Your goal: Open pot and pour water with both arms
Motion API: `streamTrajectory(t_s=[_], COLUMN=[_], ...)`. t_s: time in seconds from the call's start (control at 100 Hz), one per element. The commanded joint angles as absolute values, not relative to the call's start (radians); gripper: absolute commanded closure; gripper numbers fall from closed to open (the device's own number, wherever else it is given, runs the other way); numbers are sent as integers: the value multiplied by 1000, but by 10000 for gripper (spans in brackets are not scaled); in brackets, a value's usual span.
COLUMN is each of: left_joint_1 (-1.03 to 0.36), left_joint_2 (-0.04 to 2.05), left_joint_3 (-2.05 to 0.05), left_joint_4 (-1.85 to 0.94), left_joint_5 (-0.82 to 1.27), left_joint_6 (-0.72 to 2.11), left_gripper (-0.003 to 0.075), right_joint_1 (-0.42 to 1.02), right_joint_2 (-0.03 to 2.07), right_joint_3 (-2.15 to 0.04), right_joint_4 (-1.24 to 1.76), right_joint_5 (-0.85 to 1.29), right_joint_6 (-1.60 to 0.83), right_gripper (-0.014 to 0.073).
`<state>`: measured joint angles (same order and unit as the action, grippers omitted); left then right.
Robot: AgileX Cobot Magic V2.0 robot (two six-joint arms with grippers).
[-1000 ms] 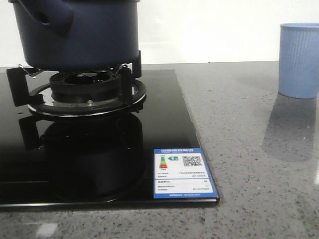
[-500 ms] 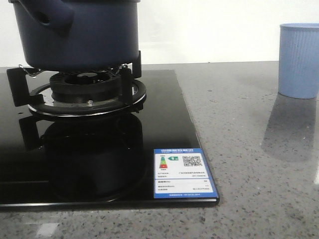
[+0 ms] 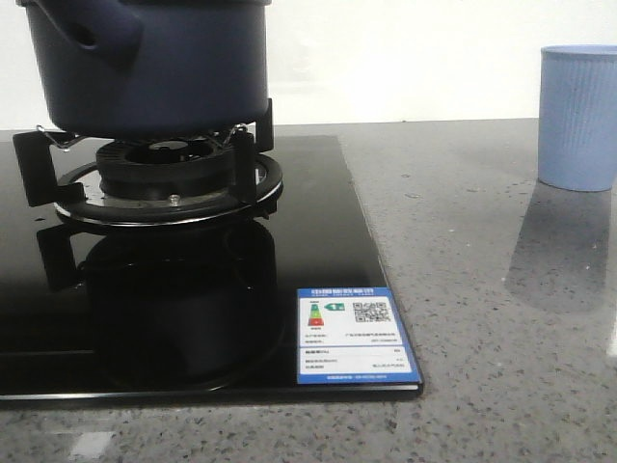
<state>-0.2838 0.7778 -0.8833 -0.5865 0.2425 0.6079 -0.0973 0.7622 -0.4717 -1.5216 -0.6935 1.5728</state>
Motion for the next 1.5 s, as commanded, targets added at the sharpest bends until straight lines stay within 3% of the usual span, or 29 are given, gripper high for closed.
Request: streamTrajectory(t_s=[0.0, 0.29, 0.49, 1.49], left_joint_1=[-280, -280, -280, -274], left_joint_2=[703, 445, 315, 297], left_joint_3=[-837, -512, -363, -345], left_joint_4=[-597, -665, -730, -678], left_joint_5=[134, 8, -11, -13], left_joint_6=[615, 615, 615, 572], left_gripper=[739, 739, 739, 739], right_joint_1=[-99, -99, -99, -99], right_joint_2=[731, 539, 495, 495], right_joint_3=[-547, -498, -411, -405], right_joint_4=[-1484, -1492, -1510, -1513], right_joint_5=[-699, -382, -350, -350], right_joint_6=[1569, 1572, 1572, 1572], right_gripper=[658, 658, 660, 660])
